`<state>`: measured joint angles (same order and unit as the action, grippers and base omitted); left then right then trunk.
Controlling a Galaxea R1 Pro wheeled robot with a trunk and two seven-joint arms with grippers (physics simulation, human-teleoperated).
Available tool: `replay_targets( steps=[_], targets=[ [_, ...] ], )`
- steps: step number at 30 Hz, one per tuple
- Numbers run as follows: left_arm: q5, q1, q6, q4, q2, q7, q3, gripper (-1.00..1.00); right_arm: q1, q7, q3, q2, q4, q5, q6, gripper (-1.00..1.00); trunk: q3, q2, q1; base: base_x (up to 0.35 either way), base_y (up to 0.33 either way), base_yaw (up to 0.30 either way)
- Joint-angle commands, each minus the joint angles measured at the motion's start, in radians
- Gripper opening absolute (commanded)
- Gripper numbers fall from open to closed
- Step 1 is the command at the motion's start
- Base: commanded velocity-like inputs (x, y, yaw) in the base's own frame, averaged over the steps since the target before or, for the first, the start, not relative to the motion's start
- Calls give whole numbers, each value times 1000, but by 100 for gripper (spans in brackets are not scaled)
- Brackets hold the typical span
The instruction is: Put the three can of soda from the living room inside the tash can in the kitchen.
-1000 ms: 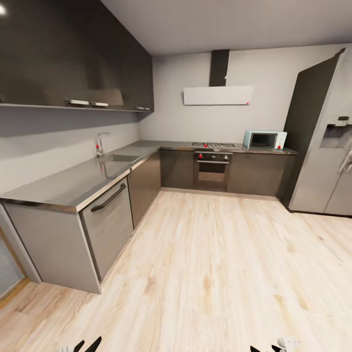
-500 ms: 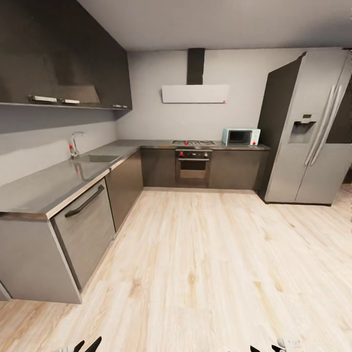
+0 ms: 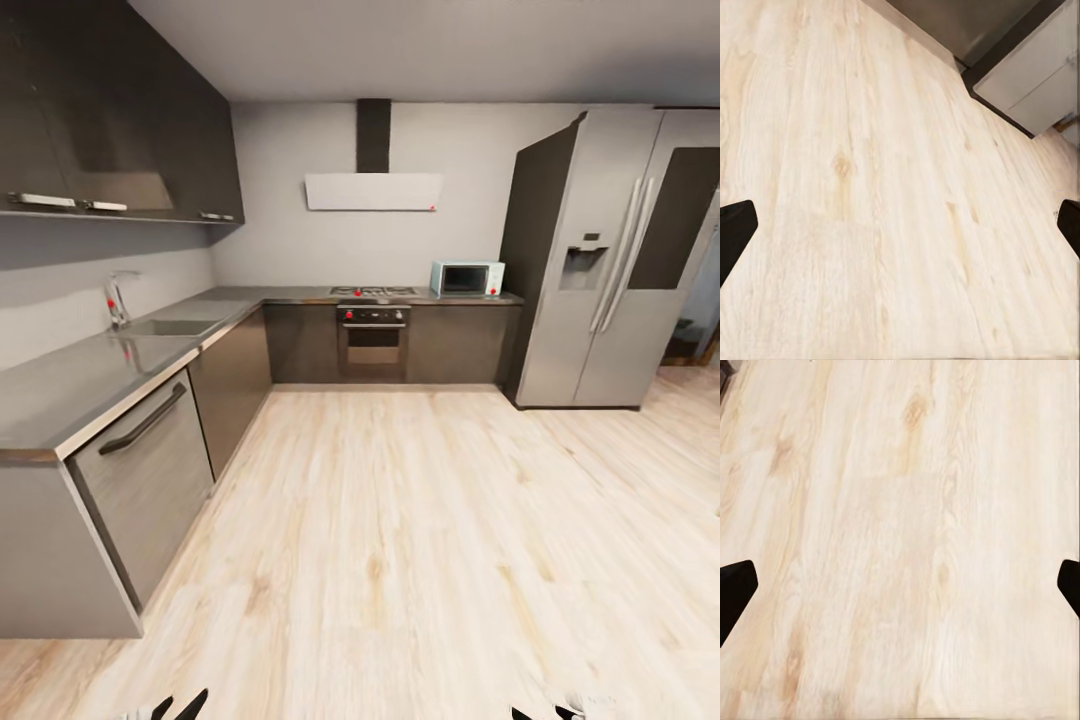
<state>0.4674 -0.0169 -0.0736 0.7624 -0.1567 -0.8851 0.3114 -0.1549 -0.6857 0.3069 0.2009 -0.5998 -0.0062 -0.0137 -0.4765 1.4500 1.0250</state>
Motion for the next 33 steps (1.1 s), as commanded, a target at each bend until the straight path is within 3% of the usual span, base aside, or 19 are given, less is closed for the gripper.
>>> replay_targets(
  steps=[1,33],
  targets=[
    [0,0,0,0,0,0,0,100,0,0,0,0,0,0,0,100,0,0,0,0,0,-283],
    [-1,0,0,0,0,2,0,100,0,0,0,0,0,0,0,100,0,0,0,0,0,-299]
  ],
)
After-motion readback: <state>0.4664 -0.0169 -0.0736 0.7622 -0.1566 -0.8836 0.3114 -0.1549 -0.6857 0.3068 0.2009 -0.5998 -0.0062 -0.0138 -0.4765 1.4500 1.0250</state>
